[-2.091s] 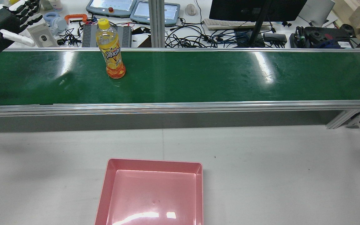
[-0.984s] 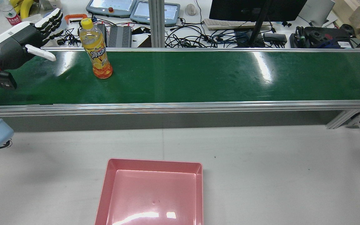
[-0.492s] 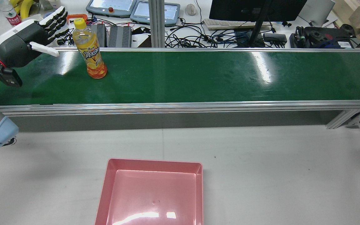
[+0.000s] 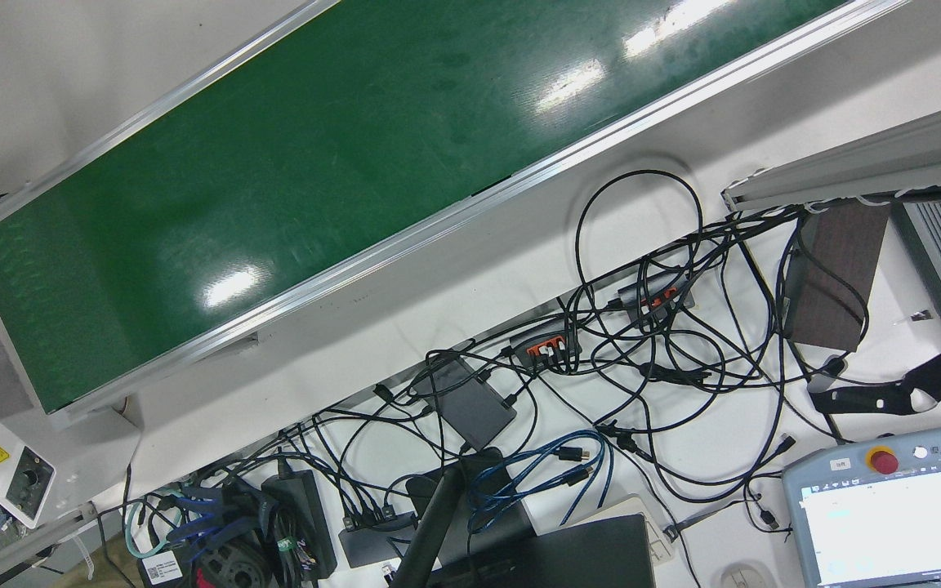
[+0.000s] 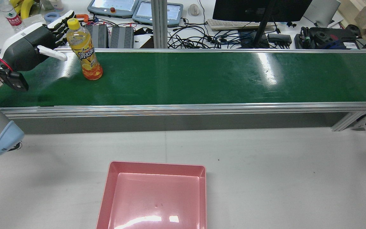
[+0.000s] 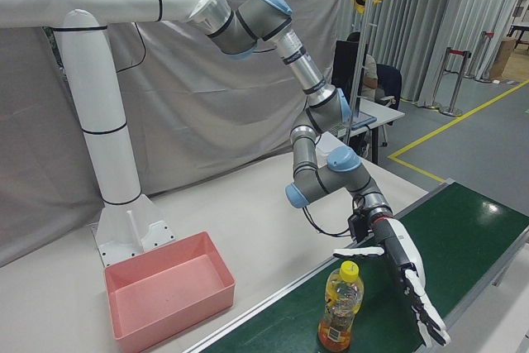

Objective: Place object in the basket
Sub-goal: 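Close the left hand around the bottle and lift it off the belt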

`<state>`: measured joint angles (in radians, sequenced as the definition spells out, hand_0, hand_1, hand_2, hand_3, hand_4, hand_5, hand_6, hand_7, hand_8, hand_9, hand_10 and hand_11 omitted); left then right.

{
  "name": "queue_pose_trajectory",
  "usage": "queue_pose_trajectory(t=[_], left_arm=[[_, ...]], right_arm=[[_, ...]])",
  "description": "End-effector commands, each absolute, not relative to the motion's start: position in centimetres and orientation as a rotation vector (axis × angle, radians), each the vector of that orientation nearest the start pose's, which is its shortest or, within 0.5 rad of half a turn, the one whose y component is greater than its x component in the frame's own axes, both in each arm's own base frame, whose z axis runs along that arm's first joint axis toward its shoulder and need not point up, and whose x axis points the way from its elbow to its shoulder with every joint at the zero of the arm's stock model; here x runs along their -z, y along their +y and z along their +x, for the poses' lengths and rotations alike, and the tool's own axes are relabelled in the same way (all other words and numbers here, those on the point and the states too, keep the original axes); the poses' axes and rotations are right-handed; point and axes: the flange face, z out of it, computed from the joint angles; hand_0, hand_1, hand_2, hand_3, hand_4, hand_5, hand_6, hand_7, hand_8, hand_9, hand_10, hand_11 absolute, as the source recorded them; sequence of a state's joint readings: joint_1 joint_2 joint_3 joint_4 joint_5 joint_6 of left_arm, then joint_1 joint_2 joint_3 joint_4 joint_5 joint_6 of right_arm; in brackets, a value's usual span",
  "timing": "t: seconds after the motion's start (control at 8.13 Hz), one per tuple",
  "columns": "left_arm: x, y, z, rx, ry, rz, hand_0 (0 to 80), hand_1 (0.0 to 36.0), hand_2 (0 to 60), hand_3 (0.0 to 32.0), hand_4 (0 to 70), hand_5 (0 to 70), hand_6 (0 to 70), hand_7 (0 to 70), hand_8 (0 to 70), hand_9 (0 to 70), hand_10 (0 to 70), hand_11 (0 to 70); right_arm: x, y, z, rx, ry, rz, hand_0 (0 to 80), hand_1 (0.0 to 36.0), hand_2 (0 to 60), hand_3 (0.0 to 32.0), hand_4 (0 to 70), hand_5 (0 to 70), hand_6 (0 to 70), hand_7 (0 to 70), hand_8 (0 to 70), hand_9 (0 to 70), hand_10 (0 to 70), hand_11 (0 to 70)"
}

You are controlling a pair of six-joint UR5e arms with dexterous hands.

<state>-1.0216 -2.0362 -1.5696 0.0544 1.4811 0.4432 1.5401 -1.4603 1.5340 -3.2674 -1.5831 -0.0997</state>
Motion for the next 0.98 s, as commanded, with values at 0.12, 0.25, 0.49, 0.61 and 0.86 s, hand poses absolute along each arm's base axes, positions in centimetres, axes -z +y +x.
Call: queue_pose_trajectory(t=[0.12, 0.25, 0.49, 0.61, 0.86], left_arm=[[-39.7, -64.6, 25.4, 1.359, 2.303, -0.101, 51.1, 12.4, 0.0, 0.0, 2.5, 0.2, 0.0, 0.0, 0.0, 0.0, 4.7, 8.8], [-39.7, -64.6, 25.5, 1.358, 2.302, -0.102, 50.8, 12.4, 0.0, 0.0, 2.4, 0.3, 0.0, 0.0, 0.0, 0.0, 4.8, 8.8], [-39.9, -64.6, 25.4, 1.369, 2.297, -0.101, 50.7, 16.1, 3.1, 0.0, 6.0, 5.1, 0.0, 0.6, 4.1, 7.8, 10.8, 17.8], [-39.3, -64.7, 25.4, 1.404, 2.265, -0.109, 53.5, 21.0, 33.4, 0.0, 40.4, 21.3, 10.4, 18.7, 21.0, 31.8, 40.7, 58.8], [-38.5, -65.0, 25.2, 1.431, 2.267, -0.143, 49.8, 29.5, 60.0, 0.0, 42.1, 64.5, 52.3, 65.5, 64.0, 70.0, 70.0, 70.0]], right_arm=[[-66.1, -53.6, 11.6, 2.350, 2.236, -0.063, 0.0, 0.0, 0.0, 0.0, 0.0, 0.0, 0.0, 0.0, 0.0, 0.0, 0.0, 0.0], [-66.1, -53.6, 11.6, 2.350, 2.236, -0.063, 0.0, 0.0, 0.0, 0.0, 0.0, 0.0, 0.0, 0.0, 0.0, 0.0, 0.0, 0.0], [-66.1, -53.6, 11.6, 2.350, 2.236, -0.063, 0.0, 0.0, 0.0, 0.0, 0.0, 0.0, 0.0, 0.0, 0.0, 0.0, 0.0, 0.0], [-66.0, -53.6, 11.6, 2.349, 2.237, -0.063, 0.0, 0.0, 0.0, 0.0, 0.0, 0.0, 0.0, 0.0, 0.0, 0.0, 0.0, 0.0], [-66.0, -53.6, 11.6, 2.349, 2.238, -0.063, 0.0, 0.0, 0.0, 0.0, 0.0, 0.0, 0.0, 0.0, 0.0, 0.0, 0.0, 0.0]])
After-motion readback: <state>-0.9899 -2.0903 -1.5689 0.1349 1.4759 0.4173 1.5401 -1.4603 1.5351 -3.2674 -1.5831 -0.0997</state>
